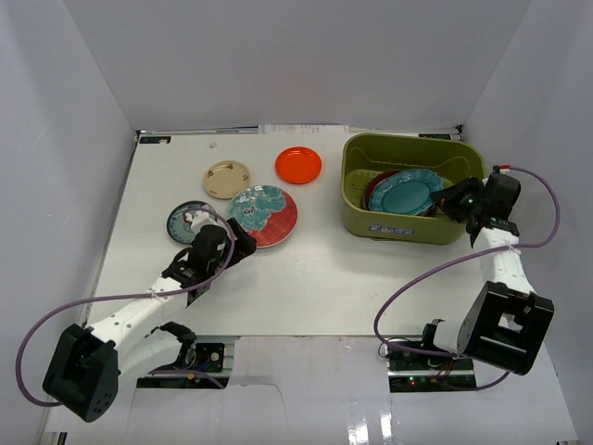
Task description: Place the plates into the plastic bin on the countertop
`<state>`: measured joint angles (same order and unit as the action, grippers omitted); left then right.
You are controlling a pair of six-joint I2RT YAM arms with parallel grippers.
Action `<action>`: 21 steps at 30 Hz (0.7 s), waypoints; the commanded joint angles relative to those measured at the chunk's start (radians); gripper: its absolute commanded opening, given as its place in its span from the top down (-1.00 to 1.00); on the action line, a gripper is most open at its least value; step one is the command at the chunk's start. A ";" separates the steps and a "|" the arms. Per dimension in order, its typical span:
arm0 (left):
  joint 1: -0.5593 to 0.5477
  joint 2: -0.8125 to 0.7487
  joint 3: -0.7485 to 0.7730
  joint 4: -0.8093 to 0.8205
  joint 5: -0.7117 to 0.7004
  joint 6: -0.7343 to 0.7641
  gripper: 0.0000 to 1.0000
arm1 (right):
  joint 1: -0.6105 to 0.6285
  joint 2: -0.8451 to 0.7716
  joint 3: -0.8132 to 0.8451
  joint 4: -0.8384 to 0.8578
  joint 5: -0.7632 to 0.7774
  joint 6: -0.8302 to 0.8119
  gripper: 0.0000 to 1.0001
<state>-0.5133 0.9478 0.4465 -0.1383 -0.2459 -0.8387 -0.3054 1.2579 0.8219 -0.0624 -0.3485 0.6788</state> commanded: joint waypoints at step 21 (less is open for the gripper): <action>0.237 0.420 -0.037 0.497 0.165 -0.074 -0.65 | 0.008 -0.376 -0.055 -0.030 -0.087 -0.001 -0.80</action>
<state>-0.2905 1.3319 0.4137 0.2531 -0.1150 -0.9035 -0.3008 0.9283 0.7952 -0.0849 -0.3691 0.6563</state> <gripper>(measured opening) 0.835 0.900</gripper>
